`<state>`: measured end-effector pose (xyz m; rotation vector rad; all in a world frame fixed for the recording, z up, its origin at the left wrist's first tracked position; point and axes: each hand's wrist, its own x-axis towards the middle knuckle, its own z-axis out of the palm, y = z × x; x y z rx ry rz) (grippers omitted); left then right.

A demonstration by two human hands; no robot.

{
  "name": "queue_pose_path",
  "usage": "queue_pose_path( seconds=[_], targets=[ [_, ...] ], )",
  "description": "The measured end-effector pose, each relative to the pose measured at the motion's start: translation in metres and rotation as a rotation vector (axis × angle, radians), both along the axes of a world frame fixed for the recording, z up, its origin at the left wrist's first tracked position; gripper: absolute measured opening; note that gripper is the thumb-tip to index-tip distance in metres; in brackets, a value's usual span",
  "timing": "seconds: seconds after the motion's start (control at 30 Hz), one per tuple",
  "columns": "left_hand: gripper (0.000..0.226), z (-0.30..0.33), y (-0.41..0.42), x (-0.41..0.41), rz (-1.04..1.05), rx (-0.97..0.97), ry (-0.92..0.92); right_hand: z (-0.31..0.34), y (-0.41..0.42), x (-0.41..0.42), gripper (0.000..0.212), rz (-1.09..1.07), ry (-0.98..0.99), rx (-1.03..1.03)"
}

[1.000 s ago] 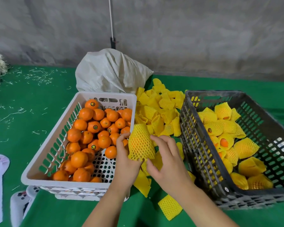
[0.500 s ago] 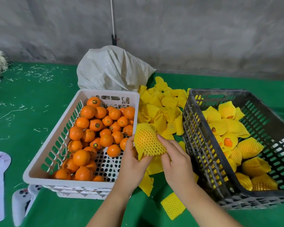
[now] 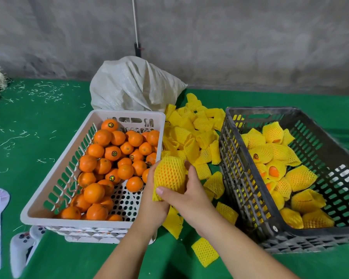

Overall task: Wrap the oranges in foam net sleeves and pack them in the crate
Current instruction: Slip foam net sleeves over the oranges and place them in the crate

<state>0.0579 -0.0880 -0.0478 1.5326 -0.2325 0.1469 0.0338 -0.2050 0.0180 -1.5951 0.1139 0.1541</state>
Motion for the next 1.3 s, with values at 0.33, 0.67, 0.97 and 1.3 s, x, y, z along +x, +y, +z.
queue_pose_path(
  seconds=[0.33, 0.67, 0.97, 1.3],
  targets=[
    [0.074, 0.002, 0.001, 0.0, -0.02, 0.417, -0.081, 0.014, -0.072, 0.044, 0.117, -0.403, -0.018, 0.101],
    [0.033, 0.009, -0.001, 0.005, -0.045, 0.043, 0.116, -0.044, -0.252, 0.087, 0.086, -0.41, 0.099, -0.932],
    [0.024, 0.007, 0.0, 0.008, 0.013, -0.005, 0.141, -0.095, -0.259, 0.088, 0.082, -0.018, 0.338, -1.155],
    [0.019, 0.009, -0.002, 0.009, 0.014, -0.025, 0.14, -0.016, -0.16, 0.042, 0.048, -0.088, -0.358, -1.006]
  ],
)
